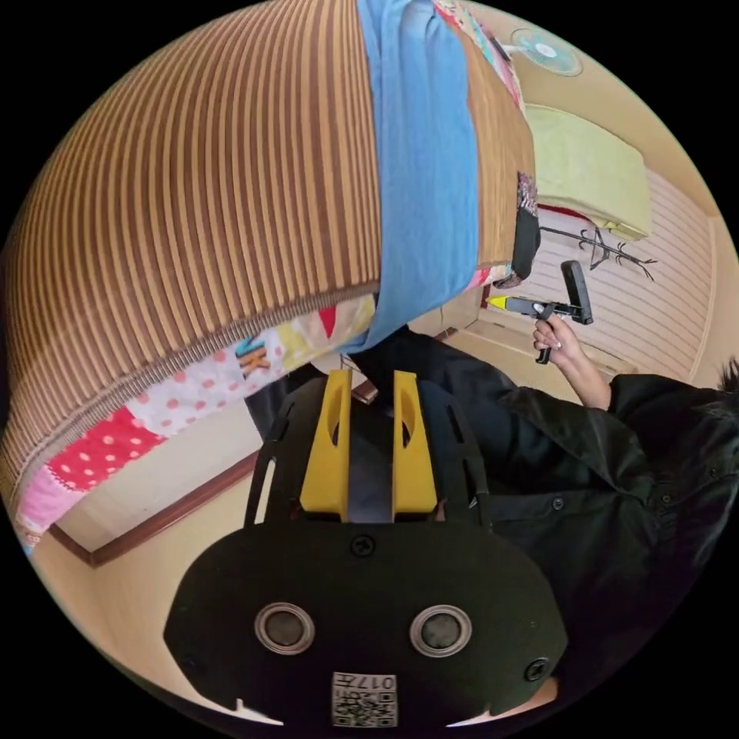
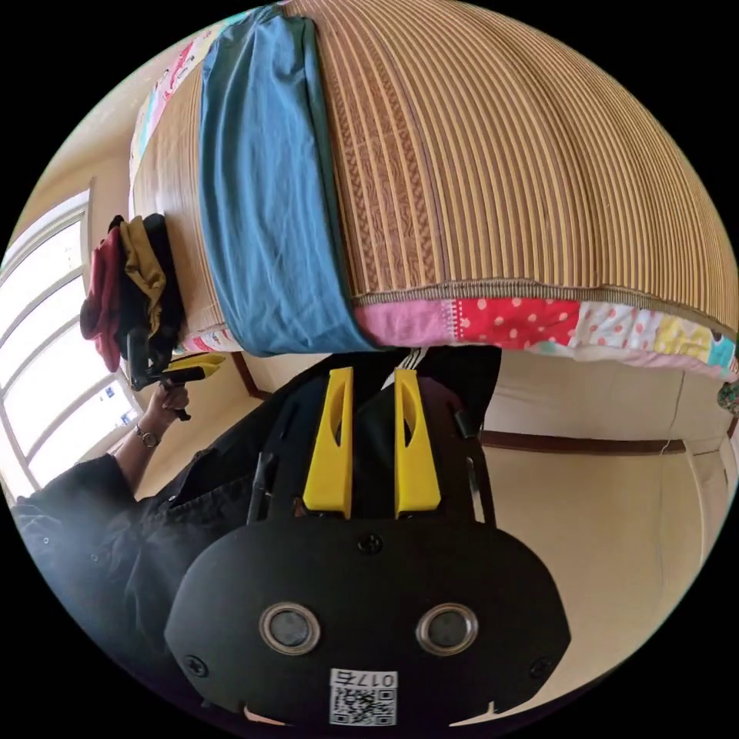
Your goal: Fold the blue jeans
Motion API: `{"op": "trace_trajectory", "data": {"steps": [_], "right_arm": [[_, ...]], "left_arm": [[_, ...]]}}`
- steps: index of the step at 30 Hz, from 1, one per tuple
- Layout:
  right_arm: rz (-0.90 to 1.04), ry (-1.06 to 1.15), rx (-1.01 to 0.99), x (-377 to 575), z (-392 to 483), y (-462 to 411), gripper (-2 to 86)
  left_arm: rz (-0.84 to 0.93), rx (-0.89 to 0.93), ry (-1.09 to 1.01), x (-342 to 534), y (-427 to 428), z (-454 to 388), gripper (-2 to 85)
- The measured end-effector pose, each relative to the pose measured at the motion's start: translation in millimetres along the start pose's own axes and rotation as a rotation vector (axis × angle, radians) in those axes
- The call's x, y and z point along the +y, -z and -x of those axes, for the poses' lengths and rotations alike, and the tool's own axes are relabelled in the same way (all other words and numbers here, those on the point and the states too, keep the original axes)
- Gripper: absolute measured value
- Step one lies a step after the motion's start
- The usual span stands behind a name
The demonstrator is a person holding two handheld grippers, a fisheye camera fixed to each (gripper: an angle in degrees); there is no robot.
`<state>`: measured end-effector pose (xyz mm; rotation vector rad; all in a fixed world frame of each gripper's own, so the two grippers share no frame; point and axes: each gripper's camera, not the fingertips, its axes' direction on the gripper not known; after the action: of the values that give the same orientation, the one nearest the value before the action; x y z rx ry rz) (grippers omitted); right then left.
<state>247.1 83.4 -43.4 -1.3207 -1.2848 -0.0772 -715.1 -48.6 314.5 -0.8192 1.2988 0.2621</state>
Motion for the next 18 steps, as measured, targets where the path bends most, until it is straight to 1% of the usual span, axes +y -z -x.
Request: {"op": "trace_trajectory", "data": {"steps": [2, 3, 5, 6, 7, 11, 14, 18], "right_arm": [[-0.072, 0.058, -0.119, -30, -10, 24, 8.7], [-0.085, 0.068, -0.151, -39, -13, 28, 9.0], [-0.105, 0.092, -0.236, -75, -22, 36, 10.9], [-0.102, 0.096, -0.25, -84, -24, 37, 11.4], [-0.096, 0.119, -0.275, -100, -25, 39, 12.3], [-0.04, 0.164, -0.302, -136, -27, 34, 13.3], [-0.013, 0.179, -0.404, -147, -32, 24, 12.2], [-0.004, 0.173, -0.441, -144, -38, 12, 8.8]], "left_arm": [[-0.171, 0.024, -0.021, -26, 34, -22, 9.7], [-0.211, 0.033, -0.014, -34, 41, -25, 10.2], [-0.346, 0.037, 0.029, -68, 60, -31, 11.6], [-0.363, 0.029, 0.035, -77, 63, -31, 11.8], [-0.369, 0.009, 0.043, -96, 63, -30, 12.7], [-0.28, 0.005, 0.055, -152, 48, -32, 15.1], [-0.269, -0.03, 0.033, -169, 37, -46, 12.7], [-0.264, -0.059, 0.088, -175, 23, -53, 7.7]]}}
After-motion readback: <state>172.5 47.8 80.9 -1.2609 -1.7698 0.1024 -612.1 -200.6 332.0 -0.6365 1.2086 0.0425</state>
